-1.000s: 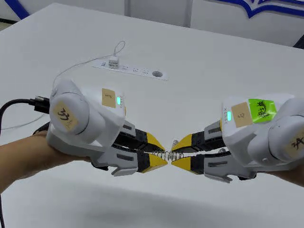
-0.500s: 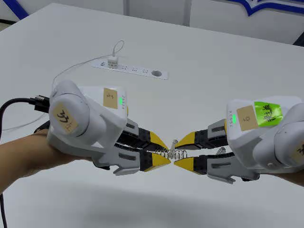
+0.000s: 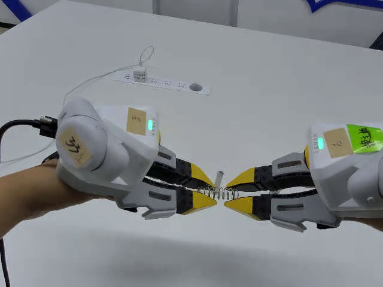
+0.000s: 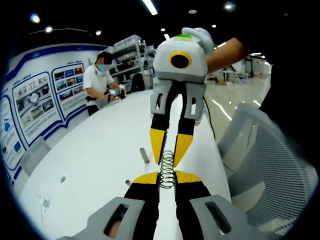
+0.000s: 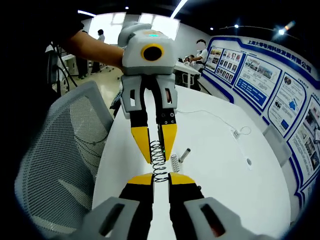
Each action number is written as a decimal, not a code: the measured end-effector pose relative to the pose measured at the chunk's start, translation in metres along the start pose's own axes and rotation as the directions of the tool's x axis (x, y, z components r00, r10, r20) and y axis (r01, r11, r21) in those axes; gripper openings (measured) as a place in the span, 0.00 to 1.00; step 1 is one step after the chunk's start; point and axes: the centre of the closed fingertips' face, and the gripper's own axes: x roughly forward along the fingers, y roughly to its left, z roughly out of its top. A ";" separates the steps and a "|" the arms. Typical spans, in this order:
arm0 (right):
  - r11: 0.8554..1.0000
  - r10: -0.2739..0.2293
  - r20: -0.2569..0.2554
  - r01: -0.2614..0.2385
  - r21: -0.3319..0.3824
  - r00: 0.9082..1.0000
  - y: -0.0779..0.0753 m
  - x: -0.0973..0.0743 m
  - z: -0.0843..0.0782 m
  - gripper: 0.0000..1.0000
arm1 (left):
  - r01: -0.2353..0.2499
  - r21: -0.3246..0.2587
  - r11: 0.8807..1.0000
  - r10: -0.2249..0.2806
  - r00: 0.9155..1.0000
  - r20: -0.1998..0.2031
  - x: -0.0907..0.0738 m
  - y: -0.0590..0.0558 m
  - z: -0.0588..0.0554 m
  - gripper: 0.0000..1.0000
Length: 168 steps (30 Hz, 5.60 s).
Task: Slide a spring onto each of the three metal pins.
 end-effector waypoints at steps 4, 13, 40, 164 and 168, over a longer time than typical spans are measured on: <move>0.999 0.005 0.011 -0.006 0.039 1.000 -0.001 -0.002 0.002 0.11 | -0.004 -0.001 1.000 0.004 1.000 0.005 0.000 -0.001 -0.001 0.10; 0.997 0.018 0.059 -0.023 0.077 0.998 -0.003 -0.007 0.014 0.11 | -0.013 -0.028 1.000 0.013 1.000 0.023 -0.003 0.002 0.000 0.10; 0.976 0.020 0.244 -0.072 0.208 0.970 -0.002 -0.004 0.061 0.11 | -0.040 -0.014 0.999 0.040 0.999 0.002 0.000 0.002 -0.005 0.10; 0.937 -0.029 -0.219 0.103 0.335 0.975 -0.088 0.075 -0.081 0.10 | -0.329 -0.305 0.894 0.299 0.944 -0.141 -0.081 0.052 -0.088 1.00; 0.938 -0.024 -0.238 0.105 0.332 0.971 -0.086 0.076 -0.085 0.10 | -0.330 -0.304 0.894 0.300 0.943 -0.143 -0.082 0.052 -0.089 0.99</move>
